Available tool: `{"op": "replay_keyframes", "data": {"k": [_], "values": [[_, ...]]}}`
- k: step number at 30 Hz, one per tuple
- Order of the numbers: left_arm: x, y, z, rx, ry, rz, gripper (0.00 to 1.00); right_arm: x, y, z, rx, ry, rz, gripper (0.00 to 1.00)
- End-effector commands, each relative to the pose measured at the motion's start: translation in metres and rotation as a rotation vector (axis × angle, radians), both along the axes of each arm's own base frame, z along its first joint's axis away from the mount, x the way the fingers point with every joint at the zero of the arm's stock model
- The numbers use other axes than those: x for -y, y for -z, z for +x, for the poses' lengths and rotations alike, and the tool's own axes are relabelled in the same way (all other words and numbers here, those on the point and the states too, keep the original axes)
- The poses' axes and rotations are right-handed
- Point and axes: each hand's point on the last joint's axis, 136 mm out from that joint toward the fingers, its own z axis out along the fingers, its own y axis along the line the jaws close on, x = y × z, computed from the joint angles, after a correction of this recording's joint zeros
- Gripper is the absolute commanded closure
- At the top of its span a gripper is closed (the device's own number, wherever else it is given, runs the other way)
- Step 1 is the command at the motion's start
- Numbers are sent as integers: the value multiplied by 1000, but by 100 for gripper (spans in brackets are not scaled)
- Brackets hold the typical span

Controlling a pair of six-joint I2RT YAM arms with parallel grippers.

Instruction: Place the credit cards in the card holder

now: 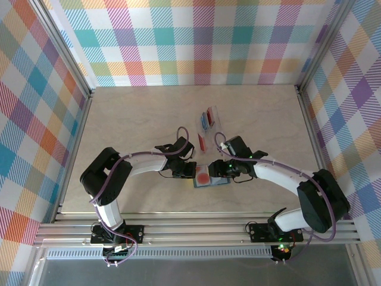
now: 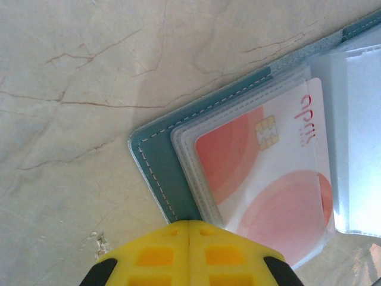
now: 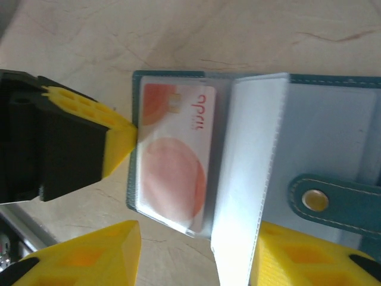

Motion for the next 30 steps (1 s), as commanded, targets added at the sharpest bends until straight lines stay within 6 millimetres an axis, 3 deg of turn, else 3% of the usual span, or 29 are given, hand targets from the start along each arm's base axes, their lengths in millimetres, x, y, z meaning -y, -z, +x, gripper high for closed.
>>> {"op": "replay_keyframes", "data": {"k": [1,18,30], "values": [[-23,50,-22,-95,3,131,99,-14,-2,-4,-16,-39,79,51],[-21,40,-14,-121,-40,12,95,-58,7,-20,-25,-194,68,36],[-36,17,-4,-84,-100,-55,86,-64,17,-24,-54,-220,36,30]]}}
